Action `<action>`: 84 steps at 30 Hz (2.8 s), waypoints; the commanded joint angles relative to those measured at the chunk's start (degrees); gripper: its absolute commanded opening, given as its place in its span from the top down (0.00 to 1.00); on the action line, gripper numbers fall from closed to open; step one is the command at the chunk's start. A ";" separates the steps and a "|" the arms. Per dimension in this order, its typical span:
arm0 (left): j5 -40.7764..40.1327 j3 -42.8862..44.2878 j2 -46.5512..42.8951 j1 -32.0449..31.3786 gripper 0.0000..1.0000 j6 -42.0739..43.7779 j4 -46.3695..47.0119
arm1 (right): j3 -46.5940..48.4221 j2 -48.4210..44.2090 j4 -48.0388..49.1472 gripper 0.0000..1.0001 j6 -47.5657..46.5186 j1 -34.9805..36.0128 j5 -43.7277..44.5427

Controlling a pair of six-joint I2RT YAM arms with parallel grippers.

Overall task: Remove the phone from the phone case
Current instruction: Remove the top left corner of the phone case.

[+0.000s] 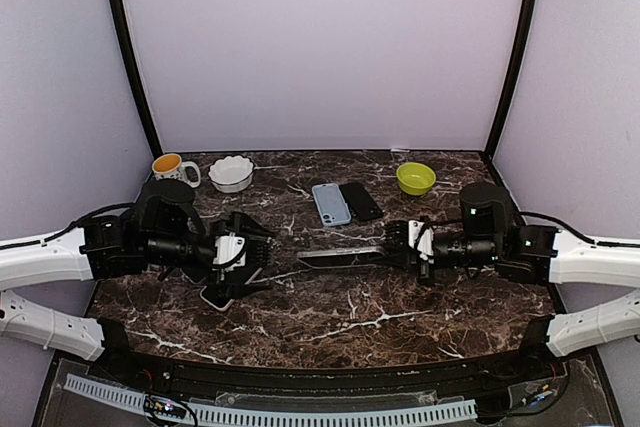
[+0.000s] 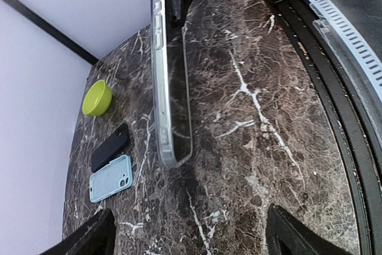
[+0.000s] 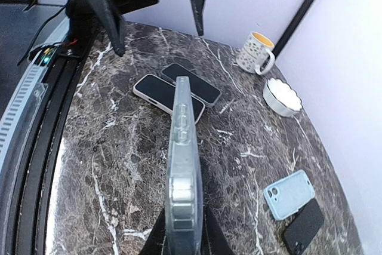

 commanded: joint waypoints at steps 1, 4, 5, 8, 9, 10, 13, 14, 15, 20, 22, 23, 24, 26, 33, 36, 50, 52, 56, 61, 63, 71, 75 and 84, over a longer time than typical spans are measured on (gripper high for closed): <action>9.30 -0.63 -1.39 0.33 0.12 8.23 -3.67 | 1.30 0.87 3.97 1.00 -13.55 0.59 -7.25; 11.46 -1.14 -0.70 0.35 0.17 10.07 -4.17 | 2.03 1.43 3.76 1.00 -16.59 1.47 -6.69; 12.47 -1.31 -0.29 0.36 0.20 10.41 -4.00 | 2.19 1.47 3.74 1.00 -17.53 1.79 -6.69; 14.85 -2.28 0.50 0.25 0.27 11.30 -2.62 | 3.25 1.99 2.91 1.00 -19.66 2.82 -5.96; 15.91 -2.62 0.86 0.30 0.28 11.35 -1.84 | 3.72 2.15 2.31 1.00 -20.44 3.23 -5.92; 16.55 -2.80 1.09 0.23 0.30 11.45 -1.47 | 4.02 2.34 2.00 1.00 -21.17 3.60 -5.95; 19.33 -3.19 2.24 0.27 0.35 11.80 -0.54 | 4.69 2.27 1.75 1.00 -22.77 5.14 -4.87; 19.75 -3.21 2.48 0.27 0.36 11.84 -0.47 | 5.11 2.53 1.16 1.00 -23.74 5.72 -4.13; 20.28 -3.34 2.94 0.27 0.37 11.79 -0.07 | 5.42 2.60 0.72 1.00 -24.55 6.25 -3.25; 21.87 -4.19 4.03 0.20 0.44 11.81 1.70 | 6.49 3.45 -0.35 1.00 -26.73 8.14 -1.83; 22.28 -4.49 4.30 0.18 0.47 11.62 2.29 | 7.04 4.06 -0.93 1.00 -27.85 8.90 -1.03; 22.28 -4.57 4.38 -0.02 0.48 11.67 2.40 | 7.14 4.43 -1.03 1.00 -28.19 9.19 -0.57; 21.99 -4.67 4.45 -0.14 0.49 11.74 2.40 | 7.30 4.71 -1.19 1.00 -28.53 9.49 -0.23; 21.84 -4.95 4.47 -0.36 0.52 11.95 2.52 | 7.45 5.15 -1.10 1.00 -28.97 9.92 0.08; 20.97 -6.05 4.29 -1.42 0.57 12.14 3.44 | 8.19 5.09 -0.80 1.00 -29.69 10.49 0.37; 20.83 -6.28 4.34 -1.48 0.59 12.06 3.69 | 8.42 4.92 -0.91 1.00 -30.03 10.66 0.37; 19.65 -6.75 5.29 -1.85 0.69 13.61 4.89 | 9.30 5.58 -1.14 1.00 -30.75 12.77 1.50; 19.39 -6.75 5.34 -1.86 0.70 13.80 4.83 | 9.39 5.60 -1.22 1.00 -30.83 13.02 1.76; 19.56 -6.84 5.35 -2.05 0.70 13.82 4.64 | 9.60 5.74 -1.47 1.00 -31.05 13.33 1.77; 19.29 -6.81 5.52 -2.34 0.72 13.91 4.25 | 10.02 6.33 -1.89 1.00 -32.00 13.70 1.85; 19.26 -6.77 5.64 -2.49 0.72 13.96 3.80 | 10.24 6.62 -2.06 1.00 -32.64 13.95 2.12; 19.99 -6.51 6.06 -3.02 0.72 14.19 2.48 | 11.01 7.63 -2.89 1.00 -35.32 15.35 3.73; 20.82 -6.37 6.04 -3.23 0.72 14.23 1.78 | 11.36 7.86 -3.11 1.00 -36.41 15.92 3.72; 21.71 -5.81 6.21 -3.68 0.75 14.44 0.23 | 12.36 8.30 -5.31 1.00 -38.02 17.10 3.33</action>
